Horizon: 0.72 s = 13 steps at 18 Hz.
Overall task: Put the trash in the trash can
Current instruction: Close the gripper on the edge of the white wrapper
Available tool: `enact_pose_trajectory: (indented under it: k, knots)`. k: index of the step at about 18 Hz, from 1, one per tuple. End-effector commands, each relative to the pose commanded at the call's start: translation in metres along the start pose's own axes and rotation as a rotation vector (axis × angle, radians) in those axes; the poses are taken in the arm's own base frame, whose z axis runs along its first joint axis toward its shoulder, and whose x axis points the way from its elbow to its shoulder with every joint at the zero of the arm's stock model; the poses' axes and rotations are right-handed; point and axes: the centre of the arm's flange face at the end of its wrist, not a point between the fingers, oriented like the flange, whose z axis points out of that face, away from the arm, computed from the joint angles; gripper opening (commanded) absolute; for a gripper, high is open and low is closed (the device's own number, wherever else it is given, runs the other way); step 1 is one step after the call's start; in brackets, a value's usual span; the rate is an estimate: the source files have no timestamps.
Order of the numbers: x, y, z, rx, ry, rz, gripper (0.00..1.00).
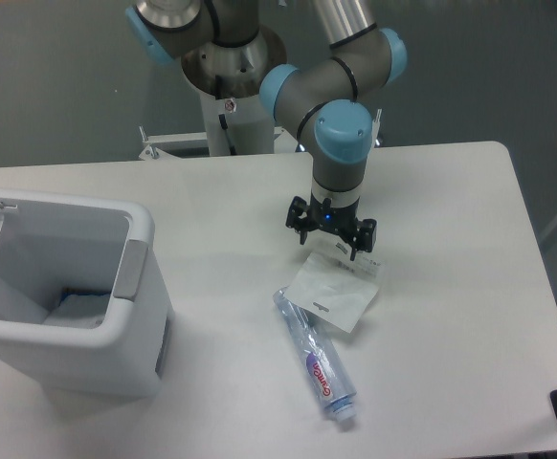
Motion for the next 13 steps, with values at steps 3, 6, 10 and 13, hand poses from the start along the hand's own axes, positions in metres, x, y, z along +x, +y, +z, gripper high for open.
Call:
enact_pose_trajectory:
  k: [3, 6, 10, 13]
  knots:
    - [0.002, -0.009, 0.004, -0.017, -0.008, 0.02, 1.0]
    - [0.003, -0.01, 0.009, -0.021, -0.002, 0.023, 1.0]
    - [0.001, -0.013, 0.012, -0.022, 0.001, 0.027, 1.0]
    - [-0.001, -0.014, 0.011, -0.02, -0.002, 0.027, 0.81]
